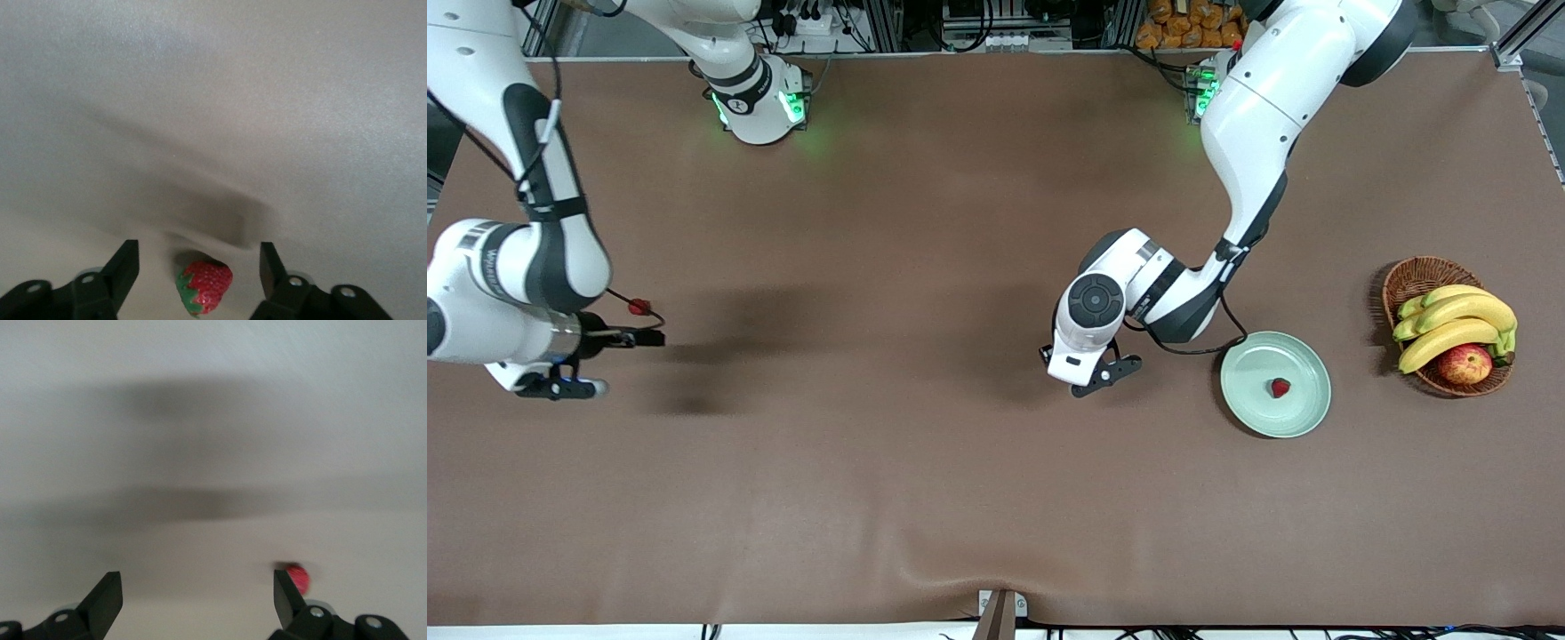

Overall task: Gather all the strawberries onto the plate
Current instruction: 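Grasp the second strawberry with the left gripper while the right grasps the third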

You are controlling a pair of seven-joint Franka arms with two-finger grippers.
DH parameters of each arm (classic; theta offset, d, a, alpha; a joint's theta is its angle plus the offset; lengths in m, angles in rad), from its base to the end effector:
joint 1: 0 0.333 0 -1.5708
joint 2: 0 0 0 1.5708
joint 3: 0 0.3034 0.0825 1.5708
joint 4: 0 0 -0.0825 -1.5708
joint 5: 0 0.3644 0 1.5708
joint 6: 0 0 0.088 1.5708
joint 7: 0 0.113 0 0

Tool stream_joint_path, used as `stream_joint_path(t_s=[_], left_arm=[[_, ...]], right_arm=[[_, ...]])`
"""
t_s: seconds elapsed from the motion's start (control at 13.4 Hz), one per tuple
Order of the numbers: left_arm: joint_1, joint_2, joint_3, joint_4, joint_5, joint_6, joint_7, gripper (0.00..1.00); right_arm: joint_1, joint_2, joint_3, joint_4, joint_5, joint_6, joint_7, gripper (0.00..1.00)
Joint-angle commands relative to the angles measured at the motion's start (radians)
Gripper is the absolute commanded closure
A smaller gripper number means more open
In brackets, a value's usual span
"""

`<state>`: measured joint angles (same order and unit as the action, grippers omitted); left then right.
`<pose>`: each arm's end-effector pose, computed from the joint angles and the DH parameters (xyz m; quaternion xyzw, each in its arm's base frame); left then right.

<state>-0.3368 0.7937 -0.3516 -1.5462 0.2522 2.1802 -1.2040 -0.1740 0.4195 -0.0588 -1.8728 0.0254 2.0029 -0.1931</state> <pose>0.5417 -0.3918 0.1910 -0.9738 -0.2196 0.0528 0.0261 0.5642 -0.1307 0.2647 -0.9893 0.0258 0.1409 0.0289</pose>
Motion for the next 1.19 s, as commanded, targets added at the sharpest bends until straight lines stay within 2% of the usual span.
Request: stream_joint_path(t_s=[0.0,0.15,0.22,0.37,0.45,0.6,0.75,0.97,1.12], left_arm=[[-0.028,0.002,0.008,-0.002,0.024,0.016,-0.045,0.30],[-0.028,0.001,0.008,-0.029,0.029,0.053,-0.071,0.36],[-0.027,-0.002,0.008,-0.049,0.029,0.068,-0.072,0.43],[-0.025,-0.002,0.008,-0.058,0.029,0.072,-0.072,0.47],[-0.027,-0.005,0.008,-0.064,0.029,0.072,-0.072,0.54],[-0.019,-0.005,0.008,-0.072,0.029,0.072,-0.071,0.82],[-0.001,-0.023,0.008,-0.066,0.029,0.069,-0.056,1.00],[0.050,-0.082,0.008,-0.061,0.030,0.046,-0.034,1.00],[0.112,-0.143,0.006,-0.063,0.029,-0.008,0.059,1.00]], right_arm=[[-0.065,-0.027,0.025,-0.096,-0.031,0.042,-0.066,0.00],[-0.082,-0.025,0.025,-0.146,-0.039,0.072,-0.179,0.00],[-0.084,-0.018,0.024,-0.157,-0.051,0.091,-0.234,0.00],[-0.108,0.001,0.025,-0.157,-0.108,0.121,-0.378,0.00],[-0.119,0.008,0.025,-0.161,-0.110,0.137,-0.434,0.00],[-0.139,0.021,0.025,-0.172,-0.113,0.157,-0.459,0.00],[-0.139,0.019,0.025,-0.210,-0.140,0.207,-0.471,0.00],[-0.133,0.010,0.025,-0.313,-0.162,0.345,-0.476,0.00],[-0.136,0.012,0.025,-0.327,-0.182,0.369,-0.476,0.00]])
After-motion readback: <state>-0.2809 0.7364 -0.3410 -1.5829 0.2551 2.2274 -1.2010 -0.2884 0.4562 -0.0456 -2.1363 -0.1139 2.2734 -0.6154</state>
